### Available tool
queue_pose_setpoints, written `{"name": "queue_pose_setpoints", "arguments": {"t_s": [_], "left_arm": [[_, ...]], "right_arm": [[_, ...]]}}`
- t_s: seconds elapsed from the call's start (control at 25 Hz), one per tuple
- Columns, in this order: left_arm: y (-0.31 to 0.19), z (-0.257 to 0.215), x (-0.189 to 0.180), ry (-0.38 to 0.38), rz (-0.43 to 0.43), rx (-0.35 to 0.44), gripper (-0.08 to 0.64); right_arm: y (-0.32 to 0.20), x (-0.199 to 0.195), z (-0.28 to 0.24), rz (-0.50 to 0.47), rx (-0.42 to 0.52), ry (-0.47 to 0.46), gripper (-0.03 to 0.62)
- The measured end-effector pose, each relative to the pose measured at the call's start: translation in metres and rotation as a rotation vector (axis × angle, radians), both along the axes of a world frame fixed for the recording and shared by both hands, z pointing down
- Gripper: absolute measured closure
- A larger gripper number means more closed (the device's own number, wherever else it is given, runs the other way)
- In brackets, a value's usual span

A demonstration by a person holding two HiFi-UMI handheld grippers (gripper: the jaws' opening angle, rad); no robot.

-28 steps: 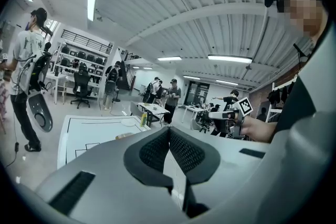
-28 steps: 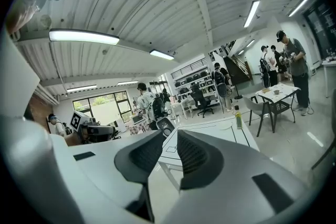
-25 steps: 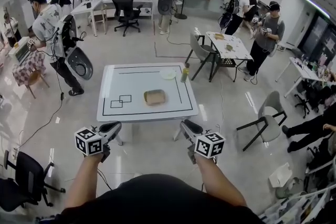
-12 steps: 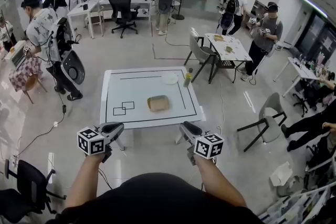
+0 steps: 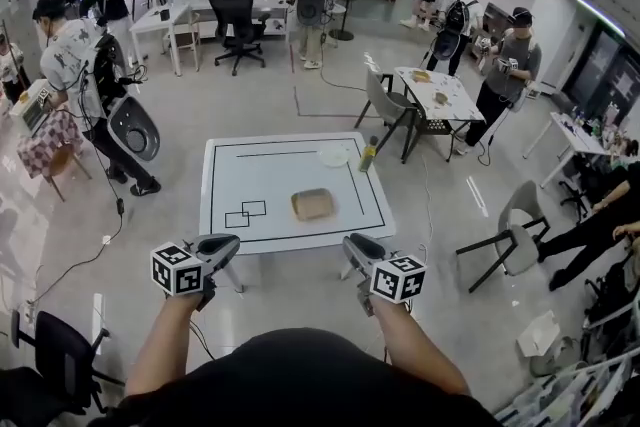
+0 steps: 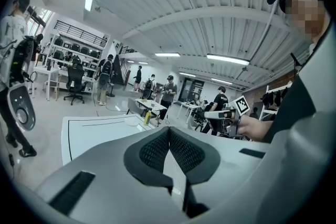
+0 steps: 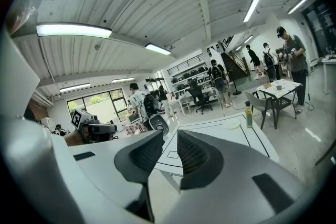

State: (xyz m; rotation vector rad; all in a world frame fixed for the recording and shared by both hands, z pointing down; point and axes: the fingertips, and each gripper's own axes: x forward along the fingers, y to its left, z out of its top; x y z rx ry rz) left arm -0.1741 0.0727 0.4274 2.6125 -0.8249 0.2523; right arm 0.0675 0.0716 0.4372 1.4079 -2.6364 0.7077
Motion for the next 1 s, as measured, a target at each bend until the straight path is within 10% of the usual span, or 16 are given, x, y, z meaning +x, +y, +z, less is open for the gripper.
{"name": "queue_pose_setpoints", "arguments": {"t_s": [1.0], "left_arm": [[-0.053, 0.022, -0.089, 0.005, -0.019, -0.069, 0.537]], "right_arm": [[-0.054, -0.097, 0.028, -0.058, -0.088, 0.007, 0.492]]}}
